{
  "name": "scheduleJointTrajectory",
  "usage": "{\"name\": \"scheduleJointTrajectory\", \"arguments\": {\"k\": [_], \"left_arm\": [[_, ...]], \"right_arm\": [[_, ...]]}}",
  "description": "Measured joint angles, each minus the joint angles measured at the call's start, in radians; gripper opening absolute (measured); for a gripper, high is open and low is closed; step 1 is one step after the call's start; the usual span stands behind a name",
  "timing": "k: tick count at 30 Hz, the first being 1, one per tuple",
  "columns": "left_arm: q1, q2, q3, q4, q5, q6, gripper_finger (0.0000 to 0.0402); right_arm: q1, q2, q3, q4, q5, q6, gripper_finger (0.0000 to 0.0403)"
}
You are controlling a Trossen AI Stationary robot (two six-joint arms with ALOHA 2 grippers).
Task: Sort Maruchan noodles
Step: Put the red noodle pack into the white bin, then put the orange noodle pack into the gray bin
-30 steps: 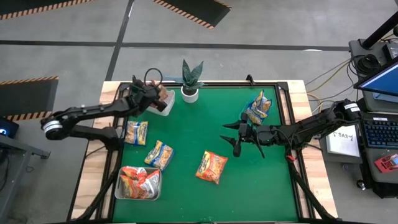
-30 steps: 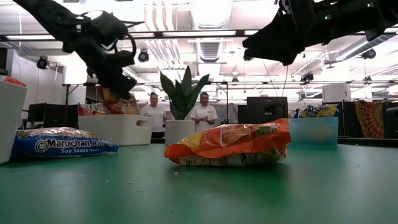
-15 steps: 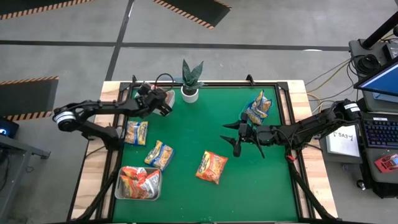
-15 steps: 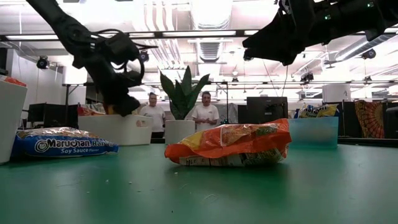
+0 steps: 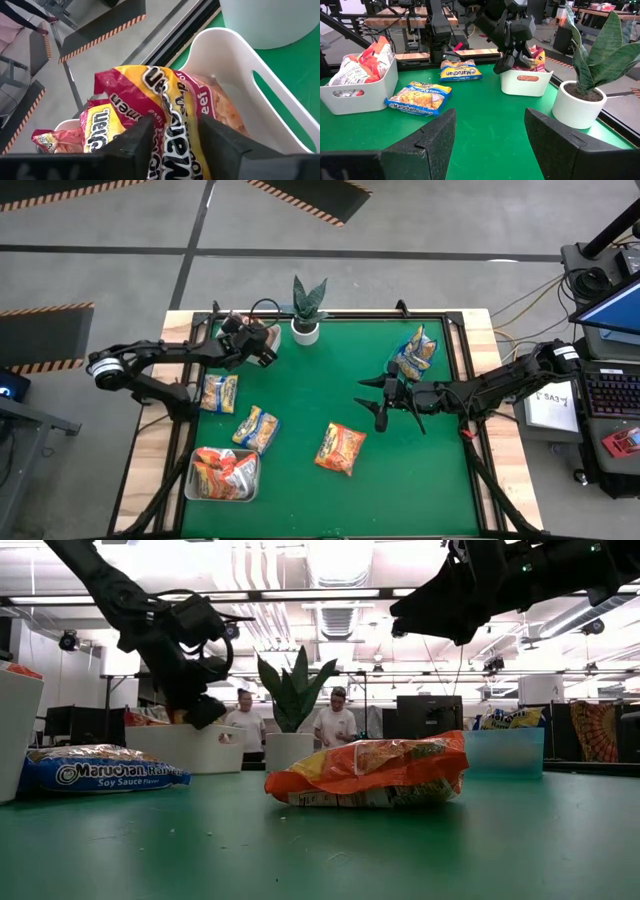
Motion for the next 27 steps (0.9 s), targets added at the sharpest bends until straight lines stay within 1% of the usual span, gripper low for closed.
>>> {"name": "scheduleJointTrajectory", "arguments": {"k": [4, 8, 12, 16, 20, 27], "left_arm": [[-0.001, -0.011, 0.0, -0.005, -0.001, -0.003, 0.0176], [-0.002, -0.043, 0.002, -0.046, -0.002, 0.003, 0.0204], [-0.002, -0.089, 0.04, -0.143, -0.002, 0.001, 0.0217], [-0.008, -0.122, 0.097, -0.25, 0.004, -0.023, 0.0219], [-0.032, -0.146, 0.144, -0.325, 0.057, -0.07, 0.0219], [-0.132, -0.193, 0.169, -0.355, 0.241, -0.171, 0.022]], "right_arm": [[0.0, 0.0, 0.0, 0.0, 0.0, 0.0, 0.0224], [0.0, 0.0, 0.0, 0.0, 0.0, 0.0, 0.0224], [0.0, 0.0, 0.0, 0.0, 0.0, 0.0, 0.0224], [0.0, 0.0, 0.0, 0.0, 0.0, 0.0, 0.0224], [0.0, 0.0, 0.0, 0.0, 0.0, 0.01, 0.0224], [0.0, 0.0, 0.0, -0.006, 0.0, 0.044, 0.0224]]}}
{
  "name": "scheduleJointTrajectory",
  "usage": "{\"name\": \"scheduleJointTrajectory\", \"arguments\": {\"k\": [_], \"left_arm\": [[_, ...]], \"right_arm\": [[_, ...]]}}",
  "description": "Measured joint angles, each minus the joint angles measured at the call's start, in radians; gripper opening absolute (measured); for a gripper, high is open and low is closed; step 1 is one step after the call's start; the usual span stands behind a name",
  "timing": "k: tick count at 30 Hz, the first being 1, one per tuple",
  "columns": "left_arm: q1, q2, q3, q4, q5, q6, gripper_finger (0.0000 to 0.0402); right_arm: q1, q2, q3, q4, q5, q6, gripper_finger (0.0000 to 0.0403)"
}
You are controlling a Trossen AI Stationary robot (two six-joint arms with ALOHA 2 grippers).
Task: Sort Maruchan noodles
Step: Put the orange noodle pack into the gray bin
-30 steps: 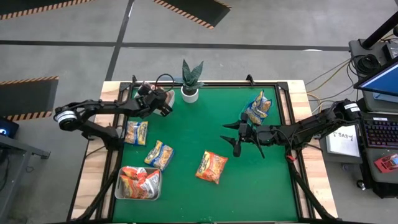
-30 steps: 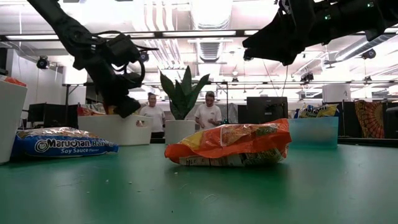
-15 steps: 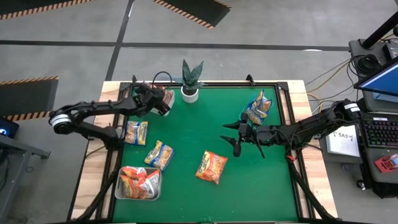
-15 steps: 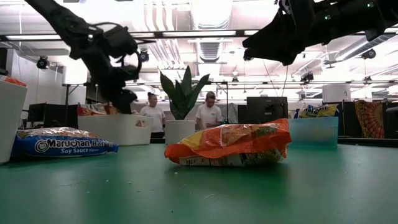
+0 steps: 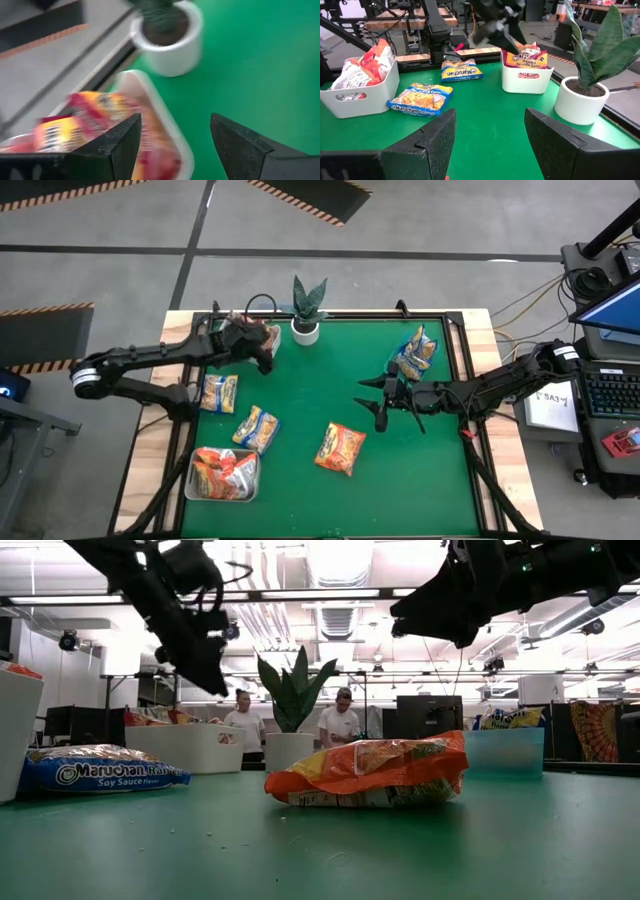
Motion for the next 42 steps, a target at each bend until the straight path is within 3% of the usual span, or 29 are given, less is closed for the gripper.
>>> {"name": "scheduleJointTrajectory", "arguments": {"k": [9, 15, 19, 23, 30, 37, 42], "left_arm": [[-0.279, -0.021, -0.003, 0.055, 0.104, -0.112, 0.022], [-0.486, 0.013, -0.005, 0.114, 0.111, -0.142, 0.022], [-0.574, 0.051, -0.005, 0.191, 0.108, -0.135, 0.022], [-0.618, 0.093, -0.005, 0.241, 0.108, -0.137, 0.022], [-0.626, 0.16, -0.005, 0.293, 0.105, -0.139, 0.022], [-0.626, 0.226, -0.005, 0.391, 0.105, -0.118, 0.022], [-0.626, 0.253, -0.005, 0.431, 0.105, -0.116, 0.022]], "right_arm": [[-0.003, 0.0, 0.033, -0.101, -0.036, 0.091, 0.0224], [-0.002, 0.0, 0.148, -0.395, -0.223, 0.166, 0.0224], [-0.002, 0.0, 0.214, -0.594, -0.258, 0.242, 0.0224], [-0.002, 0.0, 0.241, -0.738, -0.292, 0.33, 0.0224], [-0.002, 0.0, 0.237, -0.843, -0.391, 0.553, 0.0224], [0.02, 0.0, 0.236, -0.845, -0.499, 0.779, 0.0224], [0.046, 0.015, 0.236, -0.826, -0.489, 0.843, 0.0224]]}}
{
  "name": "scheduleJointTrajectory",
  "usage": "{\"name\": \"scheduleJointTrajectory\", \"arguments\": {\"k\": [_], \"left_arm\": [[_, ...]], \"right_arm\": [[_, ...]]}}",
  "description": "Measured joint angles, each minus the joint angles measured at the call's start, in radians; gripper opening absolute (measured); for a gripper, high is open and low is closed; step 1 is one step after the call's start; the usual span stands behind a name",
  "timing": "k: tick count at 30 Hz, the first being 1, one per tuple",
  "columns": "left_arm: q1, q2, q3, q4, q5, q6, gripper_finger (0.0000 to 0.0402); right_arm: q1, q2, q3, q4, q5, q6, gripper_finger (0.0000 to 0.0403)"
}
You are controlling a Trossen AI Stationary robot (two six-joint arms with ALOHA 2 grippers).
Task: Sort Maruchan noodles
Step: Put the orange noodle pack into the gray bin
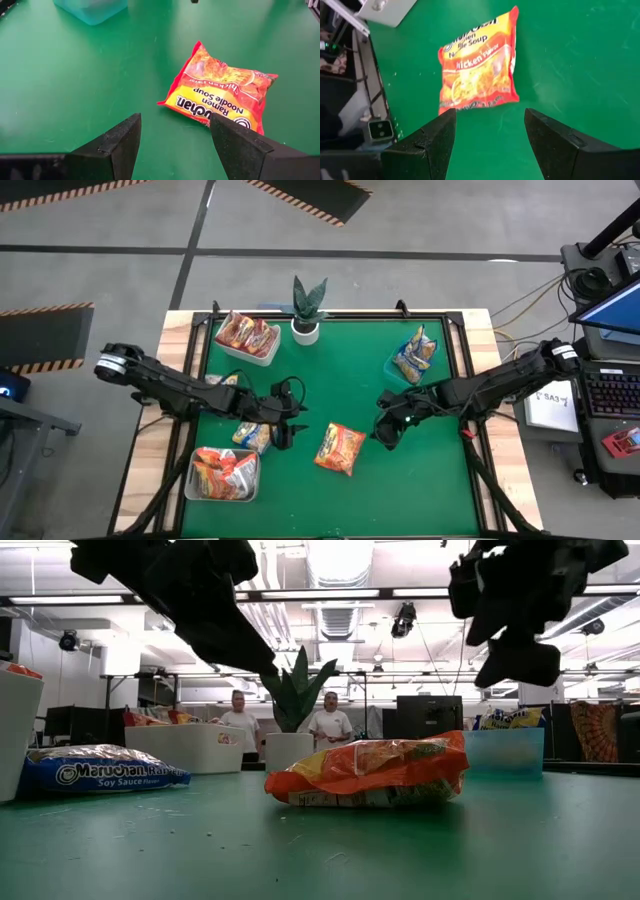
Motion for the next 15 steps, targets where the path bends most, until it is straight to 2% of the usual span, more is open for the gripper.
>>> {"name": "scheduleJointTrajectory", "arguments": {"k": [6, 15], "left_arm": [[0.0, 0.014, 0.0, 0.012, 0.0, 0.007, 0.022], [0.0, 0.017, 0.0, 0.029, 0.0, 0.004, 0.022]], "right_arm": [[0.0, 0.073, 0.0, 0.083, 0.006, -0.006, 0.0224], [-0.003, 0.196, 0.018, 0.068, 0.005, -0.004, 0.0224]]}}
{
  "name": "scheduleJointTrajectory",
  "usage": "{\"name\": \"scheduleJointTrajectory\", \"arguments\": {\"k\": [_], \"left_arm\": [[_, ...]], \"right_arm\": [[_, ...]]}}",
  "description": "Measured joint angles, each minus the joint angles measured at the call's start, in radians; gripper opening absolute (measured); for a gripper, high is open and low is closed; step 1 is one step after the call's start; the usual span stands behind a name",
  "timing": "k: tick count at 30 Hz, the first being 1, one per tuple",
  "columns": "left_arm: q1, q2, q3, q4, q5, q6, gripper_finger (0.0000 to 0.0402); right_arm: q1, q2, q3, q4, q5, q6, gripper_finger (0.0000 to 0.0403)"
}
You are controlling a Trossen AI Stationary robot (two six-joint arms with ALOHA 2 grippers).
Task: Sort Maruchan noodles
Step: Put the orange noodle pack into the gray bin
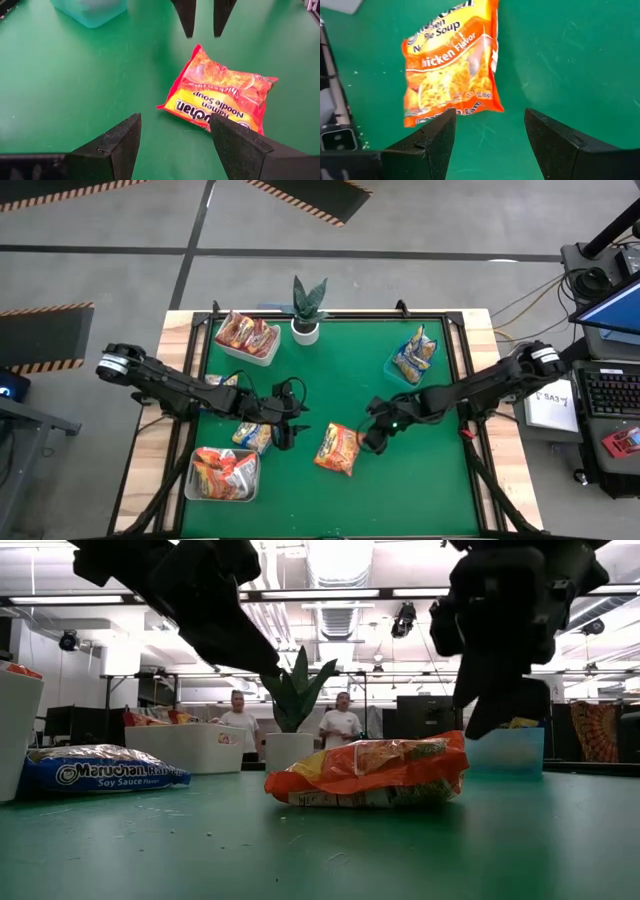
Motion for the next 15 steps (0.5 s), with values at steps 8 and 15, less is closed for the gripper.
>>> {"name": "scheduleJointTrajectory", "arguments": {"k": [8, 15], "left_arm": [[0.0, 0.001, 0.0, 0.02, 0.0, 0.004, 0.022], [0.0, 0.003, 0.0, 0.026, 0.0, 0.008, 0.022]], "right_arm": [[-0.001, 0.083, 0.018, 0.038, 0.001, -0.019, 0.0224], [-0.001, 0.156, 0.018, 0.147, 0.0, -0.056, 0.0224]]}}
